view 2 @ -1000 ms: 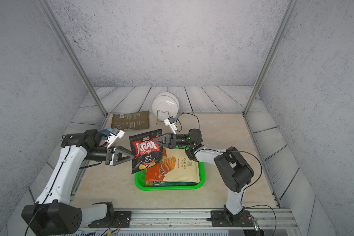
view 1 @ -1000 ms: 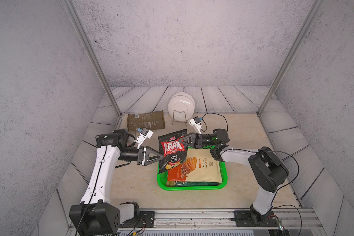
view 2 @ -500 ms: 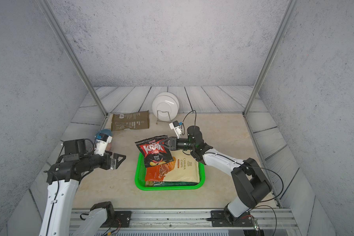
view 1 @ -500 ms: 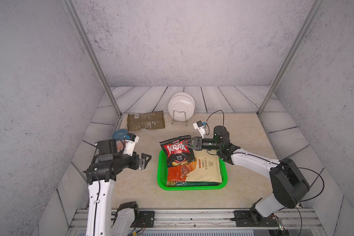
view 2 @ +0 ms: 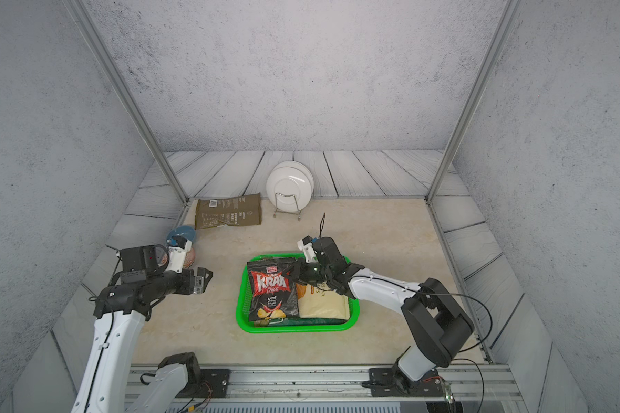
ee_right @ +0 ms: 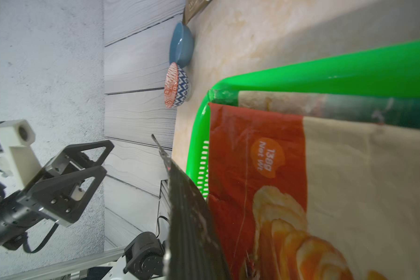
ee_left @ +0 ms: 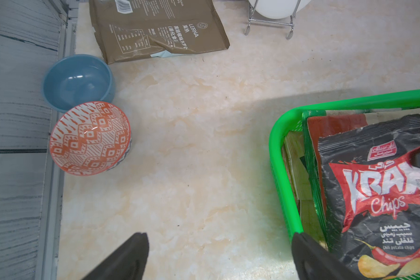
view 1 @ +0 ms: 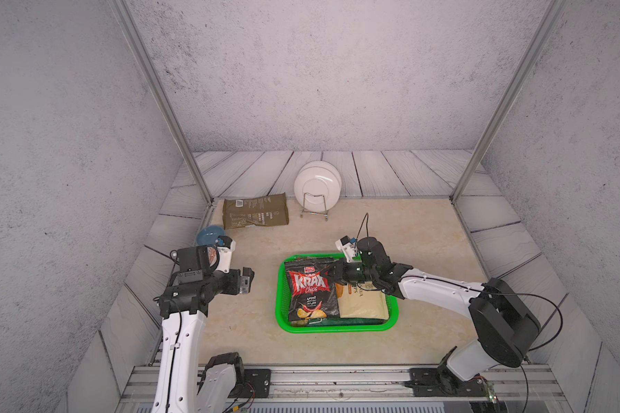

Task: Put the potato chips into the basket
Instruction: Place the potato chip in the basket.

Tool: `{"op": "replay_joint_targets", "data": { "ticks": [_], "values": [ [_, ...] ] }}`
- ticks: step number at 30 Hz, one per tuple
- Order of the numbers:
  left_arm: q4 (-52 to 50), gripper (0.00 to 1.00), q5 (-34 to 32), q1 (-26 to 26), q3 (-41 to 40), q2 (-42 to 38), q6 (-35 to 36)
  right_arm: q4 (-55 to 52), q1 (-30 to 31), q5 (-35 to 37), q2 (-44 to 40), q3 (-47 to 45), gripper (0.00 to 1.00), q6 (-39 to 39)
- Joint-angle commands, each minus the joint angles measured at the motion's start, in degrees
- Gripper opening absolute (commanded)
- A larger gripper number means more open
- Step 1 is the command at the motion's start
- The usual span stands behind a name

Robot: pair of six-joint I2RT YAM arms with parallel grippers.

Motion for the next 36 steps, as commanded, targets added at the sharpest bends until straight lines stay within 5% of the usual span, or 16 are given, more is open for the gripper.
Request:
{"op": "replay_joint_targets", "data": {
  "ticks": [1, 5, 9, 16, 19, 24, 36],
  "values": [
    [1.36, 0.99, -0.89, 0.33, -0.83, -0.19, -0.34, -4.98, 1.31, 6.36, -2.48, 1.02, 0.00, 0.11],
    [1.45, 0.99, -0.74, 0.38, -0.96, -0.27, -0.12, -5.02, 1.44, 6.99, -1.09, 1.51, 0.02, -1.05],
    [1.45, 0.98, -0.65, 0.35, -1.07, -0.28, -0.07, -13.09, 1.52, 9.96, -1.30, 5.20, 0.32, -6.36],
    [1.49, 0.98, -0.39, 0.32, -1.21, -0.27, 0.09, -33.55, 1.47, 23.77, -6.95, 11.90, 0.60, -17.91],
    [1.51, 0.98, -0.39, 0.41, -1.15, -0.17, 0.06, -38.72, 1.51, 28.39, -9.85, 12.74, 0.60, -20.43],
    [1.63, 0.98, -0.24, 0.37, -1.27, -0.02, 0.28, -36.53, 3.36, 22.21, -12.54, 11.54, 0.57, -21.94],
    [4.01, 0.94, -0.22, -1.10, 0.21, 7.36, 2.20, -36.22, 10.80, 22.84, -5.66, 18.20, 0.58, -27.65]
  ]
}}
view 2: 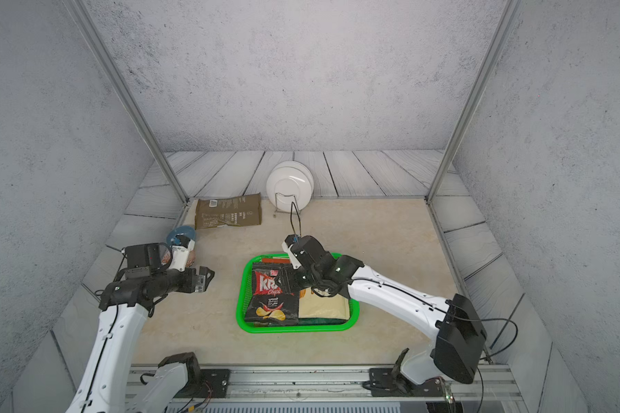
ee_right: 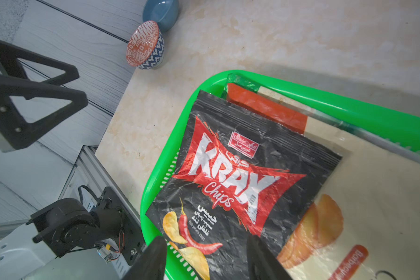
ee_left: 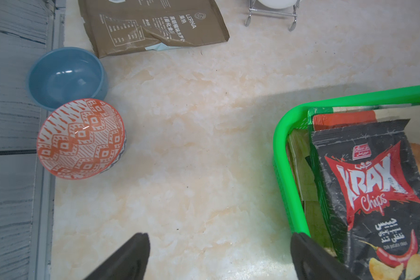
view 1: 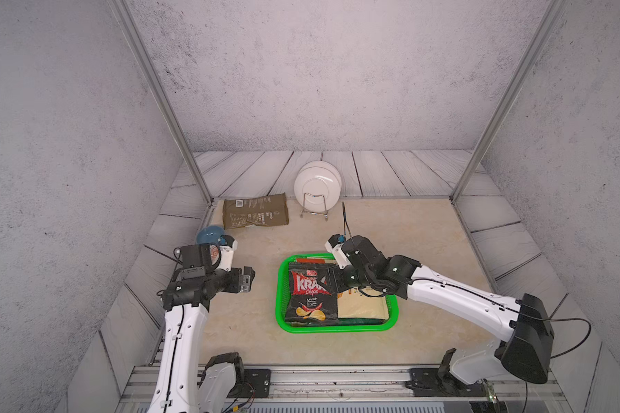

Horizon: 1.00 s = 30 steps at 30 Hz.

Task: Put the potato chips into the basket
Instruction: Place the potato chip in the basket.

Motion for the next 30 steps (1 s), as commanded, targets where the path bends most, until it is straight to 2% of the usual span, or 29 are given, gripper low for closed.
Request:
{"op": "replay_joint_targets", "data": {
  "ticks": [1, 5, 10, 14, 19, 25, 30],
  "values": [
    [2.38, 0.94, -2.41, -1.97, 1.73, 4.26, 1.64, -0.06, -0.10, 1.87, 0.32, 0.42, 0.58, -2.93],
    [5.38, 0.94, -12.22, -7.17, 5.61, 11.42, 4.09, -0.06, -0.10, 4.16, -1.81, -0.74, 0.58, -4.36],
    [10.01, 0.95, -18.64, -10.58, 11.03, 20.63, 8.85, 1.31, -0.06, 6.63, -5.15, -3.83, 0.58, -5.47],
    [13.98, 0.94, -19.56, -12.94, 14.04, 26.94, 20.07, 1.53, -0.07, 8.81, -7.69, -6.02, 0.58, -5.75],
    [20.48, 0.96, -27.87, -16.35, 17.53, 36.27, 30.19, 2.94, -0.10, 11.04, -11.28, -9.31, 0.58, -6.10],
    [20.43, 0.97, -35.84, -16.99, 27.83, 50.78, 35.15, 3.53, -0.09, 12.18, -15.20, -11.84, 0.59, -6.45],
    [22.98, 0.95, -38.14, -16.97, 33.36, 59.60, 38.88, 5.07, -0.05, 13.03, -18.23, -14.40, 0.59, -6.45]
  ]
}}
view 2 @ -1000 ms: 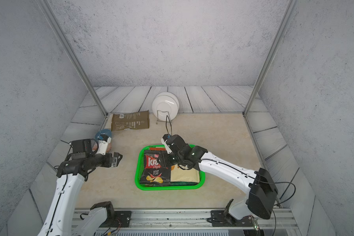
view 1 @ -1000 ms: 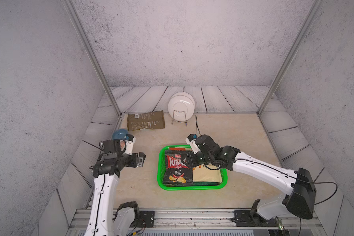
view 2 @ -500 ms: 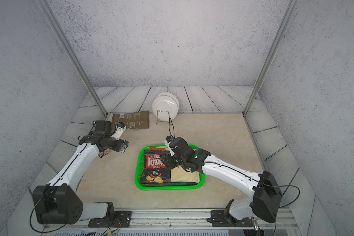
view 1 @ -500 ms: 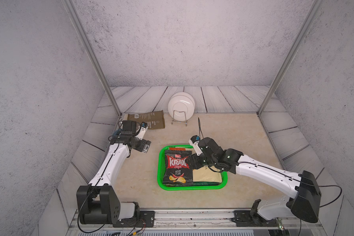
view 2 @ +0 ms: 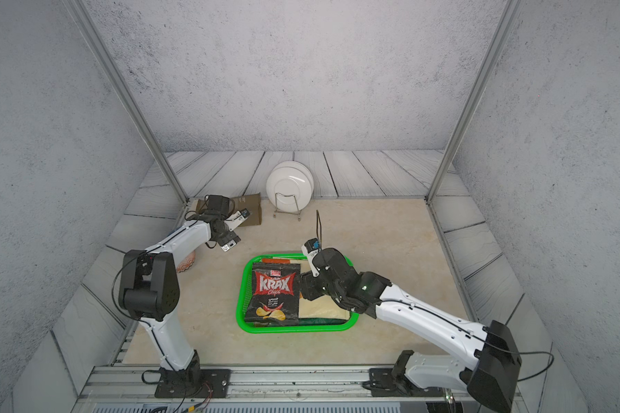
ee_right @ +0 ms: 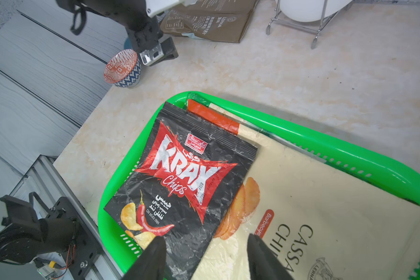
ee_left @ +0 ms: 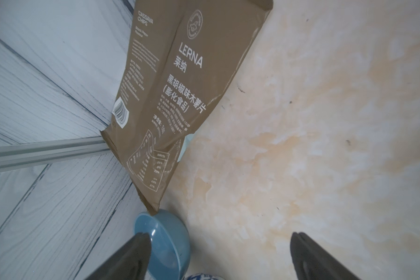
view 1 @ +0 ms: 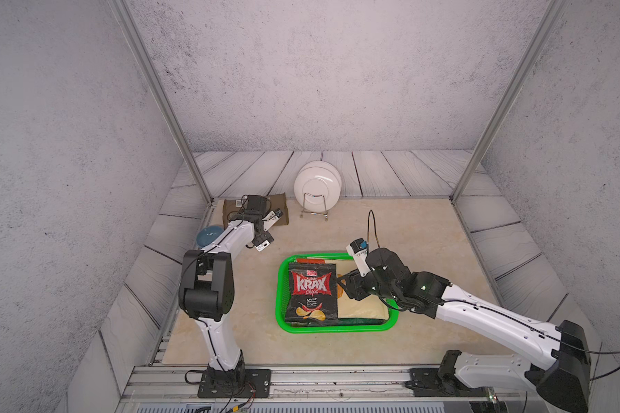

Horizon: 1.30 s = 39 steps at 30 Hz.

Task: Put the potato chips into the basket
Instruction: Place the potato chip in the basket, then pick up the potato chip from the corner of the board.

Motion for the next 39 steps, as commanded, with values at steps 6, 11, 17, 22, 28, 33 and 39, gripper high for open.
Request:
{"op": "replay_joint_targets", "data": {
  "ticks": [6, 11, 17, 22, 28, 33, 39],
  "values": [
    [-1.20, 0.91, -4.58, -0.13, 12.15, 11.66, 5.21, 0.78, -0.06, 2.32, -4.31, -1.96, 0.59, -1.02],
    [-1.94, 0.88, -5.33, -0.22, 16.86, 16.84, 6.41, 0.49, -0.11, 3.41, -4.42, -2.66, 0.59, -1.12],
    [-1.08, 0.86, -5.28, -0.41, 18.53, 20.03, 8.97, 1.28, -0.14, 3.04, -3.86, -3.15, 0.59, -0.85],
    [0.15, 0.84, -7.75, -0.56, 20.65, 23.42, 10.65, 1.43, -0.11, 3.03, -3.39, -2.84, 0.59, -0.94],
    [0.78, 0.78, -9.21, -0.65, 23.60, 26.74, 11.75, 1.63, -0.18, 3.03, -3.39, -2.84, 0.59, -0.84],
    [2.63, 0.72, -10.89, -0.57, 24.54, 29.16, 13.94, 1.47, -0.19, 3.38, -3.56, -2.86, 0.59, -0.81],
    [3.62, 0.56, -10.94, -0.60, 25.88, 30.63, 13.86, 1.37, -0.21, 3.47, -3.80, -3.10, 0.59, -0.85]
  ]
}}
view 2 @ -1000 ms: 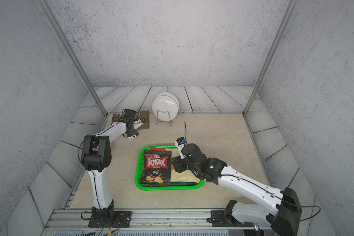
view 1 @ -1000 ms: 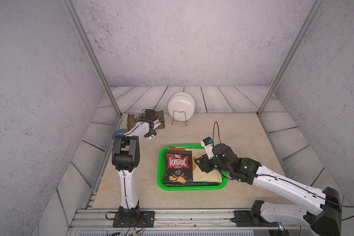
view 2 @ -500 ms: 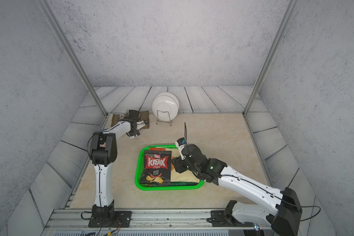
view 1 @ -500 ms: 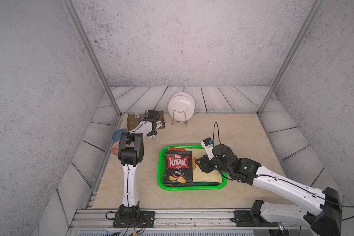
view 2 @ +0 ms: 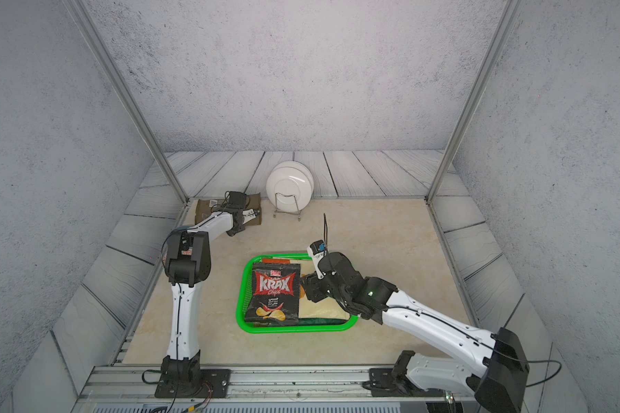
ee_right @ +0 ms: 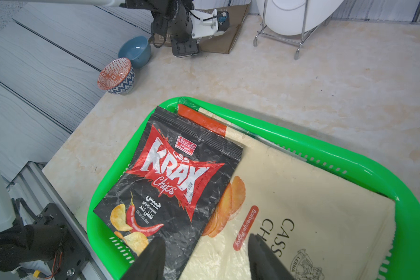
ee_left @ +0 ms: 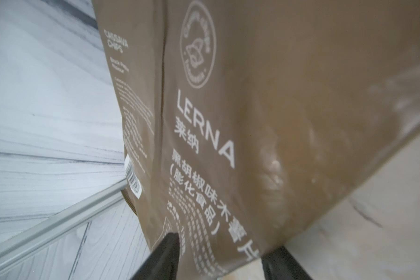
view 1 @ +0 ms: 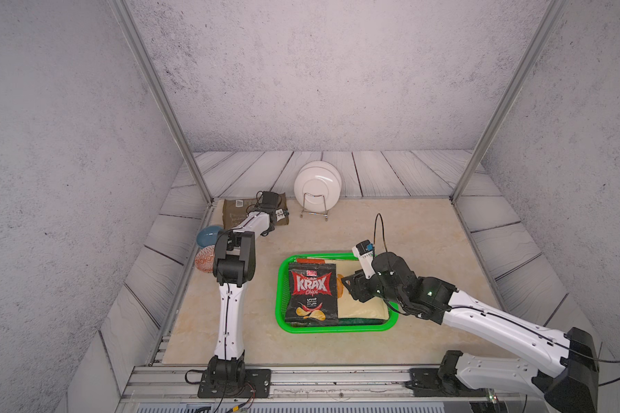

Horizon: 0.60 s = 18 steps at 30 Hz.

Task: Put the potato chips into the basket
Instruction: Pick up the potato chip from the corner of the board.

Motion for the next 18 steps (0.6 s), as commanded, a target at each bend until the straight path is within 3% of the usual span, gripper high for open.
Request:
{"op": "replay_joint_targets", "data": {
  "ticks": [1, 5, 13, 18],
  "values": [
    [-1.29, 0.53, 0.75, -0.08, 0.72, 3.03, 0.20, 0.10, -0.16, 0.79, -1.23, -0.52, 0.59, -0.31],
    [-1.80, 0.44, 0.84, -0.10, 1.91, 4.07, 0.32, 0.23, -0.21, 0.70, -1.54, -0.96, 0.59, 0.01],
    [-2.11, 0.03, 0.67, -0.08, 2.57, 4.74, 0.16, 0.19, -0.17, 0.45, -2.88, -1.84, 0.59, 0.66],
    [-2.47, 0.00, 0.90, 0.10, 2.20, 2.23, -2.50, 0.76, -0.14, -0.15, -4.01, -2.45, 0.59, 0.75]
  ]
}}
